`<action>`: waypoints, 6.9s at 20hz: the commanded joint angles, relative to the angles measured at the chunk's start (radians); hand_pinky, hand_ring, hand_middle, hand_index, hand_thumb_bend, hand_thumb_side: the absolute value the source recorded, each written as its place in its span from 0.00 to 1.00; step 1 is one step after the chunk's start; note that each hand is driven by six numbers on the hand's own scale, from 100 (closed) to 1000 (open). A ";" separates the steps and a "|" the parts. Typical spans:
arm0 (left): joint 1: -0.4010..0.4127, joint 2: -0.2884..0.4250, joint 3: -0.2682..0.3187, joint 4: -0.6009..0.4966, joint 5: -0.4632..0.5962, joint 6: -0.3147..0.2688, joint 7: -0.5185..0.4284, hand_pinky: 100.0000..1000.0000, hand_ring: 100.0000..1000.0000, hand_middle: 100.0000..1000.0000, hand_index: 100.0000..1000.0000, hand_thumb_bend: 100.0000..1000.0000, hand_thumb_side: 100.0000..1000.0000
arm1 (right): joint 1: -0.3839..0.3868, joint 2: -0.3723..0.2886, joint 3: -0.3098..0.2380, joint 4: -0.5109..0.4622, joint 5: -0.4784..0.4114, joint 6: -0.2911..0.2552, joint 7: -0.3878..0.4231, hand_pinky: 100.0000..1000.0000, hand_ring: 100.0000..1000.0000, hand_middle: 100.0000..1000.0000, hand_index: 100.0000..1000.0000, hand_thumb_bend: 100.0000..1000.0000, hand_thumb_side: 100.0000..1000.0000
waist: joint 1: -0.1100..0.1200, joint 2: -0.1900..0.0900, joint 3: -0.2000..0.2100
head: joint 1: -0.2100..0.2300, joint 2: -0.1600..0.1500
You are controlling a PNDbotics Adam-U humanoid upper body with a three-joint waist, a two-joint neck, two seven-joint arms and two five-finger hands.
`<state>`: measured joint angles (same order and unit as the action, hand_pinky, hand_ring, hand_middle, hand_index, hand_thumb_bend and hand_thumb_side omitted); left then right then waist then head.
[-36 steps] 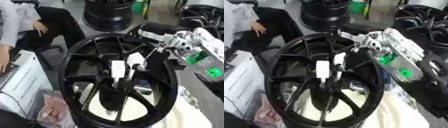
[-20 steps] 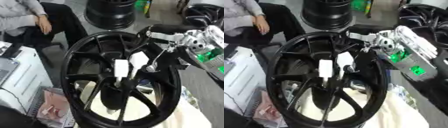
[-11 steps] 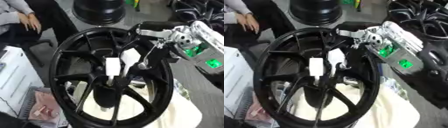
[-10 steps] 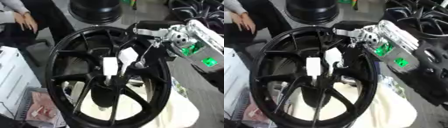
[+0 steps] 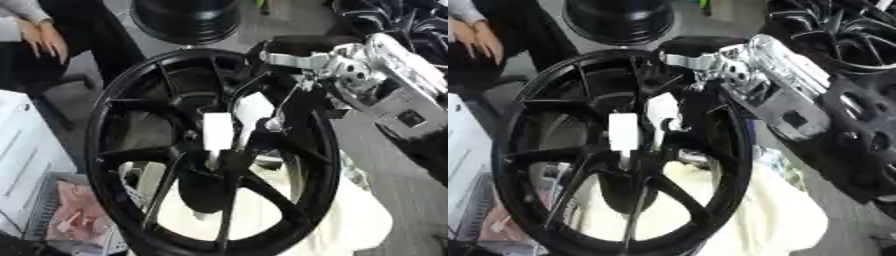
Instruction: Pull the pin out of the wheel hub.
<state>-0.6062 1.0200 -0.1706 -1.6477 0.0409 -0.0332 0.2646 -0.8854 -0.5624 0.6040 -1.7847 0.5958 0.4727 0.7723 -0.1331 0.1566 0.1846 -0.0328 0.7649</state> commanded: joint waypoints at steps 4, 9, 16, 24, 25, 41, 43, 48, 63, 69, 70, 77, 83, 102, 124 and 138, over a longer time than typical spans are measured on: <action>-0.001 0.033 0.009 -0.018 -0.004 0.005 0.003 0.90 0.83 0.69 0.86 0.00 0.52 | -0.012 -0.031 -0.014 0.019 -0.007 0.076 0.087 0.86 0.85 0.79 0.84 0.39 0.00 | 0.006 -0.004 0.007 | 0.014 0.005; 0.012 0.030 0.013 -0.014 -0.002 0.009 0.008 0.91 0.83 0.68 0.86 0.00 0.52 | -0.008 -0.035 -0.015 0.037 -0.021 0.066 0.078 0.86 0.85 0.79 0.84 0.38 0.00 | 0.003 0.004 0.011 | 0.019 0.005; 0.021 0.022 0.014 -0.002 -0.003 0.011 0.012 0.91 0.83 0.68 0.86 0.00 0.52 | -0.004 -0.037 -0.012 0.060 -0.037 0.057 0.073 0.86 0.84 0.77 0.83 0.36 0.00 | 0.001 0.009 0.016 | 0.018 0.005; 0.029 0.013 0.012 0.007 -0.002 0.013 0.014 0.91 0.83 0.68 0.86 0.00 0.52 | 0.002 -0.036 -0.010 0.091 -0.053 0.048 0.064 0.86 0.84 0.75 0.82 0.34 0.00 | 0.000 0.011 0.022 | 0.014 0.005; 0.029 0.013 0.012 0.008 -0.002 0.013 0.014 0.91 0.83 0.68 0.86 0.00 0.52 | 0.003 -0.035 -0.009 0.095 -0.054 0.046 0.066 0.86 0.84 0.75 0.81 0.34 0.00 | 0.000 0.011 0.023 | 0.014 0.005; 0.036 0.001 0.010 0.023 -0.006 0.018 0.016 0.91 0.83 0.68 0.86 0.00 0.52 | 0.006 -0.033 -0.013 0.104 -0.096 0.061 0.023 0.84 0.77 0.55 0.64 0.22 0.00 | 0.004 0.010 0.028 | 0.009 0.005; 0.039 -0.001 0.009 0.028 -0.006 0.021 0.017 0.91 0.83 0.68 0.86 0.00 0.52 | 0.006 -0.032 -0.013 0.103 -0.100 0.064 0.018 0.84 0.76 0.53 0.61 0.20 0.00 | 0.004 0.009 0.028 | 0.008 0.005; 0.043 -0.004 0.009 0.041 -0.006 0.025 0.018 0.92 0.83 0.68 0.86 0.00 0.52 | 0.004 -0.033 -0.017 0.097 -0.106 0.070 -0.006 0.83 0.73 0.45 0.52 0.11 0.00 | 0.003 0.006 0.026 | 0.009 0.005; 0.050 -0.014 0.008 0.069 0.016 0.038 0.015 0.92 0.84 0.68 0.86 0.00 0.53 | -0.025 -0.046 -0.065 0.017 -0.053 0.104 -0.033 0.82 0.67 0.30 0.38 0.08 0.00 | 0.009 -0.016 0.022 | 0.014 0.005; 0.050 -0.023 0.005 0.079 0.025 0.041 0.010 0.93 0.82 0.68 0.86 0.00 0.53 | -0.034 -0.055 -0.108 -0.019 0.009 0.108 0.010 0.83 0.68 0.30 0.37 0.09 0.00 | 0.014 -0.028 0.019 | 0.010 0.005; 0.051 -0.024 0.005 0.080 0.027 0.041 0.009 0.93 0.82 0.68 0.86 0.00 0.53 | -0.034 -0.056 -0.117 -0.022 0.018 0.110 0.012 0.83 0.67 0.30 0.37 0.09 0.00 | 0.015 -0.030 0.019 | 0.009 0.005; 0.057 -0.030 0.005 0.087 0.033 0.042 0.007 0.93 0.82 0.68 0.86 0.00 0.53 | -0.034 -0.055 -0.208 0.019 0.089 0.150 -0.070 0.83 0.66 0.31 0.39 0.04 0.00 | 0.023 -0.037 0.016 | -0.013 0.005; 0.065 -0.031 0.010 0.091 0.034 0.042 0.011 0.93 0.82 0.68 0.86 0.00 0.53 | -0.035 -0.089 -0.347 0.155 0.178 0.204 -0.245 0.83 0.65 0.39 0.44 0.00 0.00 | 0.028 -0.038 0.012 | -0.014 0.005; 0.109 -0.013 0.041 0.065 0.035 0.032 0.056 0.93 0.81 0.68 0.86 0.00 0.52 | 0.167 -0.447 -0.758 0.540 0.102 0.416 -0.878 0.80 0.58 0.45 0.51 0.00 0.00 | 0.044 -0.014 0.005 | 0.018 0.005; 0.097 -0.041 0.030 0.073 0.028 0.033 0.046 0.93 0.82 0.68 0.86 0.00 0.52 | 0.256 -0.518 -0.826 1.060 -0.409 0.434 -1.452 0.82 0.81 0.93 0.96 0.22 0.22 | 0.051 -0.006 0.025 | 0.024 0.005; 0.095 -0.041 0.028 0.083 0.030 0.032 0.042 0.94 0.82 0.68 0.86 0.00 0.52 | 0.265 -0.525 -0.809 0.985 -0.478 0.434 -1.529 0.81 0.78 0.90 0.94 0.20 0.19 | 0.051 -0.015 0.020 | 0.027 0.005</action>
<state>-0.4943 0.9562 -0.1508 -1.5580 0.0705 0.0006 0.3087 -0.6134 -1.0261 -0.2027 -0.7676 0.1236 0.6348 -0.4776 -0.0872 0.1589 0.2052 -0.0055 0.7650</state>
